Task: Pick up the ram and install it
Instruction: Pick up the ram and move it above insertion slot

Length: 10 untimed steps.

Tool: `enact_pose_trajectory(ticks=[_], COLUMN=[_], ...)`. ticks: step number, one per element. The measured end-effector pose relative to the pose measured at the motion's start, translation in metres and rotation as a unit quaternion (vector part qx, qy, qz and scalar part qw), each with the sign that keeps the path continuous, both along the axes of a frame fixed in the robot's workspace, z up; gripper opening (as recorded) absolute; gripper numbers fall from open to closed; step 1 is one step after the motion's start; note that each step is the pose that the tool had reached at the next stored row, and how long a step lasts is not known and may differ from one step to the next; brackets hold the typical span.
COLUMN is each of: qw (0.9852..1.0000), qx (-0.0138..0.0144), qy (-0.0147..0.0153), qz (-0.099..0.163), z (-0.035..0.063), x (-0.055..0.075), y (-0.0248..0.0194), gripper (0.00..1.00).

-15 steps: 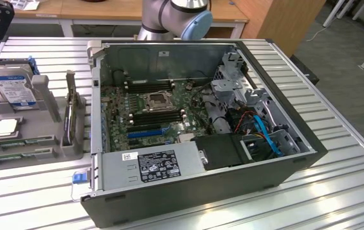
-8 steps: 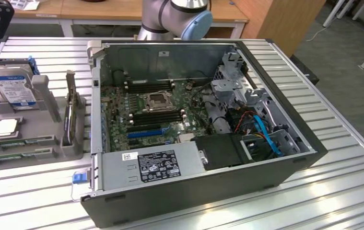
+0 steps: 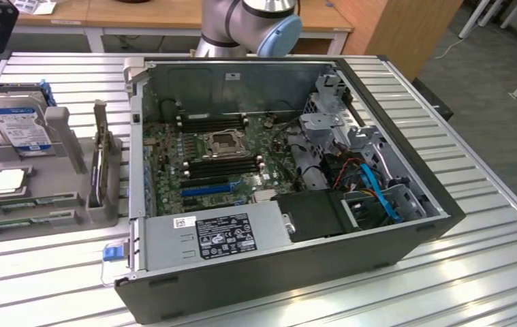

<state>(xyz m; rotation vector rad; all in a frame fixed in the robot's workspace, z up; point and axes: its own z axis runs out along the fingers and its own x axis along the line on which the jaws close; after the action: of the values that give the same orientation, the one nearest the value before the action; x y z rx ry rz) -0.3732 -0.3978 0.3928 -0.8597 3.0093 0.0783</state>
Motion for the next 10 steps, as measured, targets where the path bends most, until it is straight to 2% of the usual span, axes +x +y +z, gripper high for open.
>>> enact_pose_trajectory(ticks=[5, 10], qw=[0.999, 0.9958], qx=[0.0, 0.0], qy=[0.0, 0.0], qz=[0.045, 0.091], z=[0.0, 0.0], x=[0.0, 0.0], y=[0.0, 0.0], gripper=[0.11, 0.11])
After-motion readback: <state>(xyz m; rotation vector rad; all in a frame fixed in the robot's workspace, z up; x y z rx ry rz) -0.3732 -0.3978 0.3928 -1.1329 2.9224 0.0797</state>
